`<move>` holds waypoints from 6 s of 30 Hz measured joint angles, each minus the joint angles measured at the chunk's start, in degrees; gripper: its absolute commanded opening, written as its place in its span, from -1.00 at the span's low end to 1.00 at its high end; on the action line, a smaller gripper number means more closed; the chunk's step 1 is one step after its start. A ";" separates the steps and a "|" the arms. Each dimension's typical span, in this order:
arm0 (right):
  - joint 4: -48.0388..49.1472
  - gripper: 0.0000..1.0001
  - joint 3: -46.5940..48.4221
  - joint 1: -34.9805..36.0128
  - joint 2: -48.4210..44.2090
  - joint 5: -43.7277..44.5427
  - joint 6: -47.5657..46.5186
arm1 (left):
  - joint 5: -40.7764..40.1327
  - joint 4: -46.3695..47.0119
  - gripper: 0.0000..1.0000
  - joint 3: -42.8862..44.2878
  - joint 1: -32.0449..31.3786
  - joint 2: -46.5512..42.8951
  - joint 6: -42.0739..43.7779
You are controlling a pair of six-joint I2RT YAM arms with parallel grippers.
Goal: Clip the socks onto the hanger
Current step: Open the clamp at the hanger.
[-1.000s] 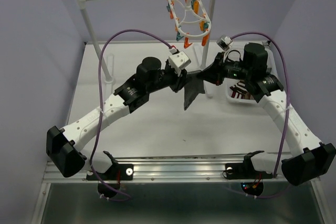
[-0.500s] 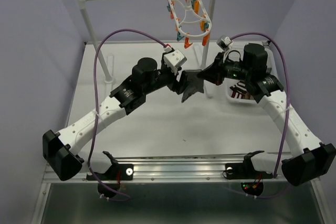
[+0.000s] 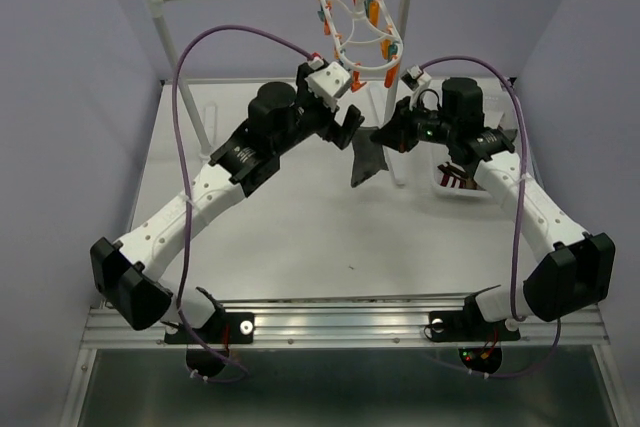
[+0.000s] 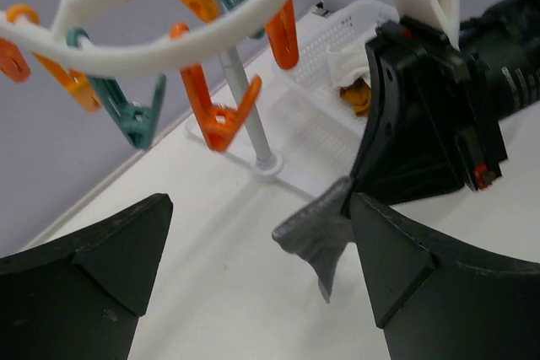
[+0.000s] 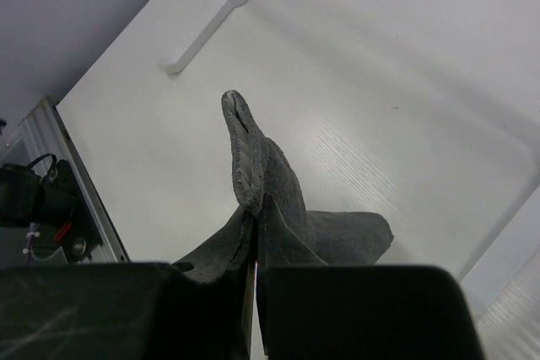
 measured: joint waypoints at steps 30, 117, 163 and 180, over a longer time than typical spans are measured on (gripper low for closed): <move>0.44 -0.99 -0.37 0.00 0.44 5.22 -0.66 | 32.35 -4.15 0.80 18.91 14.25 20.55 6.62; 1.01 -0.95 -2.08 0.00 -0.24 4.28 -1.25 | 24.46 21.66 0.97 9.66 6.19 16.02 -1.66; 2.64 -0.94 -3.87 0.00 -1.40 3.23 -1.07 | 13.81 26.03 0.97 1.97 4.37 11.87 2.89; 3.48 -0.91 -3.91 0.00 -1.40 2.56 -0.85 | 11.47 32.57 0.88 -1.44 4.37 11.63 1.42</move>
